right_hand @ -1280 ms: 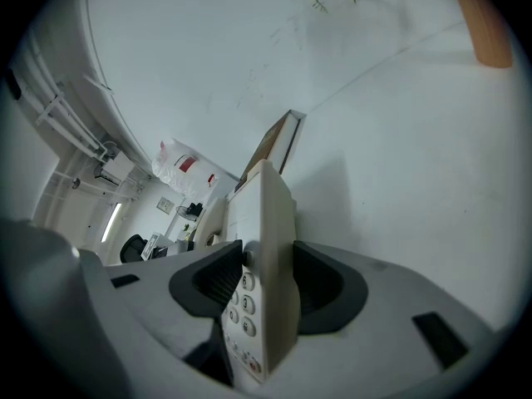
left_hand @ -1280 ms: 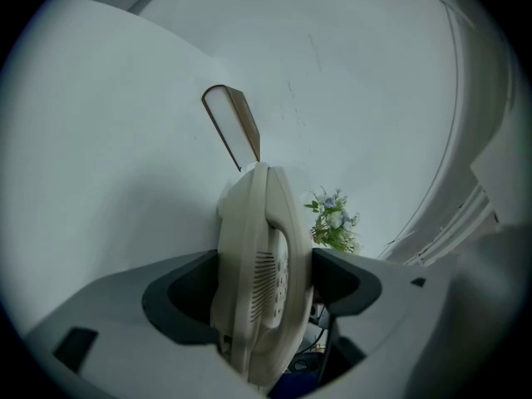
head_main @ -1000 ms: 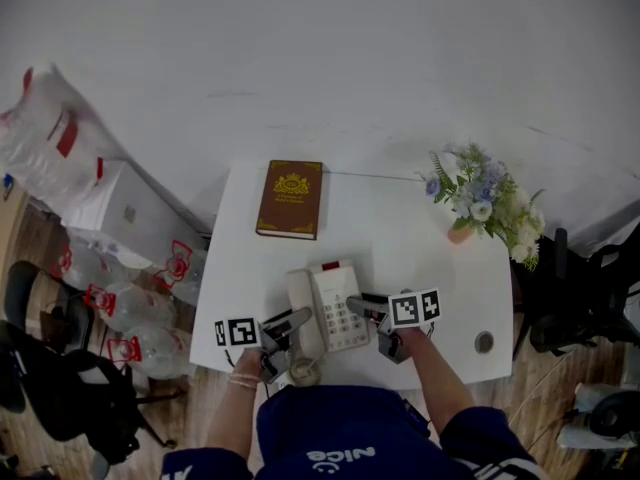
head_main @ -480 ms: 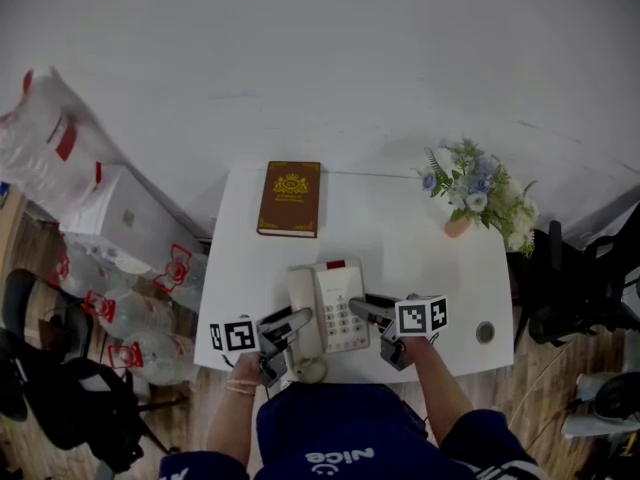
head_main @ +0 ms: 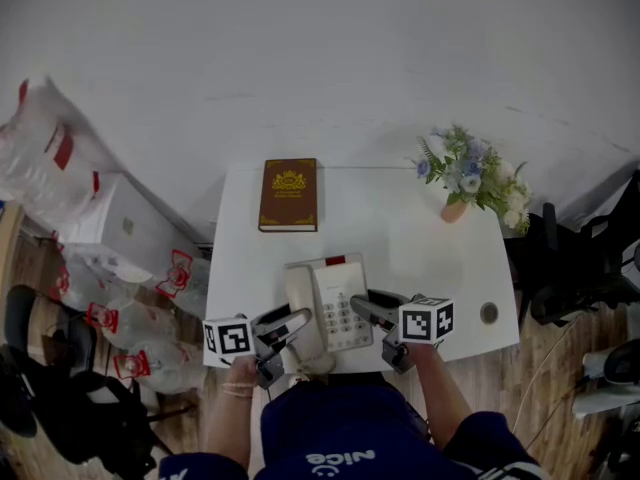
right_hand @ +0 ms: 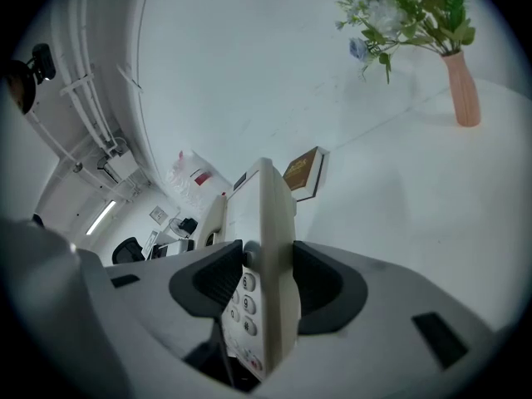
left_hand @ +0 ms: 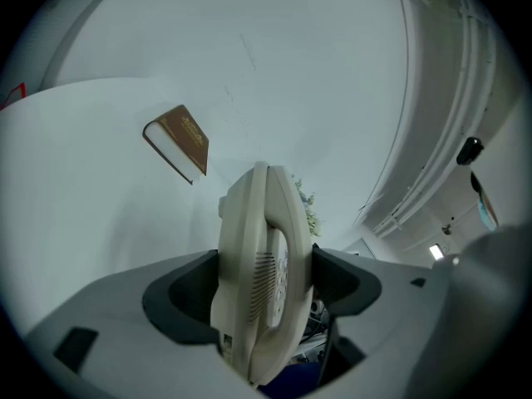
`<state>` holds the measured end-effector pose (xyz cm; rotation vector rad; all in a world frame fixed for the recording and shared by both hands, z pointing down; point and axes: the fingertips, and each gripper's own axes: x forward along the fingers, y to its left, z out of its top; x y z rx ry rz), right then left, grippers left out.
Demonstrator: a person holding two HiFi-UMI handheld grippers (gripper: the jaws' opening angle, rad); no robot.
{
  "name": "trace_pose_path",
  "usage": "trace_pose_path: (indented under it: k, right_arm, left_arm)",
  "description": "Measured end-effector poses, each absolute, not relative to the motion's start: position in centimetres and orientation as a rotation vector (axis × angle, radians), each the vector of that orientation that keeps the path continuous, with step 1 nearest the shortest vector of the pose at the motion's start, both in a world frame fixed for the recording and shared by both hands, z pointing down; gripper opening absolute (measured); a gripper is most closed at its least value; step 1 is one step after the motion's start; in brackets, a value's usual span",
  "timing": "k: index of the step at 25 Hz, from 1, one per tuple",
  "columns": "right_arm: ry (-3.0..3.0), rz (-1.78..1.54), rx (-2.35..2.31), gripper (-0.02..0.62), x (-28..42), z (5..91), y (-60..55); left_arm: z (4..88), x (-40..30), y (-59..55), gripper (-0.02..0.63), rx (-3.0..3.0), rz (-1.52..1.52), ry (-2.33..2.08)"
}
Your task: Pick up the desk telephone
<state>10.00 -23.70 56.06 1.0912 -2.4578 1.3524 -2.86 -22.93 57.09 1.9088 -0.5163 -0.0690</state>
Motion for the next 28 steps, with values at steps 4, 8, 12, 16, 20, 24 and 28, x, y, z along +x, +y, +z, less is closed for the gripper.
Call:
trace_pose_path:
  k: [4, 8, 12, 16, 20, 24, 28]
  right_arm:
    - [-2.520, 1.305, 1.160, 0.206, 9.8, 53.6, -23.4]
    - [-2.583, 1.255, 1.227, 0.206, 9.5, 50.9, -23.1]
    - [-2.628, 1.222, 1.270, 0.206, 9.3, 48.9, -22.6]
    - [-2.664, 1.183, 1.318, 0.206, 9.2, 47.2, -21.9]
    - [-2.703, 1.113, 1.368, 0.204, 9.3, 45.5, -21.5]
    - [-2.756, 1.017, 1.396, 0.202, 9.4, 43.1, -21.1]
    - [-2.816, 0.932, 1.411, 0.201, 9.5, 40.8, -20.8]
  left_arm:
    - [54.8, -3.0, -23.2, 0.364, 1.967, -0.099, -0.483]
    - [51.7, -3.3, -23.4, 0.364, 2.038, -0.129, -0.455]
    - [49.3, -3.5, -23.4, 0.364, 2.115, -0.121, -0.447]
    - [47.7, -3.8, -23.0, 0.364, 2.152, -0.145, -0.442]
    - [46.6, -3.7, -22.4, 0.364, 2.164, -0.192, -0.411]
    - [45.1, -3.7, -21.7, 0.364, 2.187, -0.233, -0.403]
    - [42.8, -3.5, -21.5, 0.364, 2.233, -0.288, -0.400]
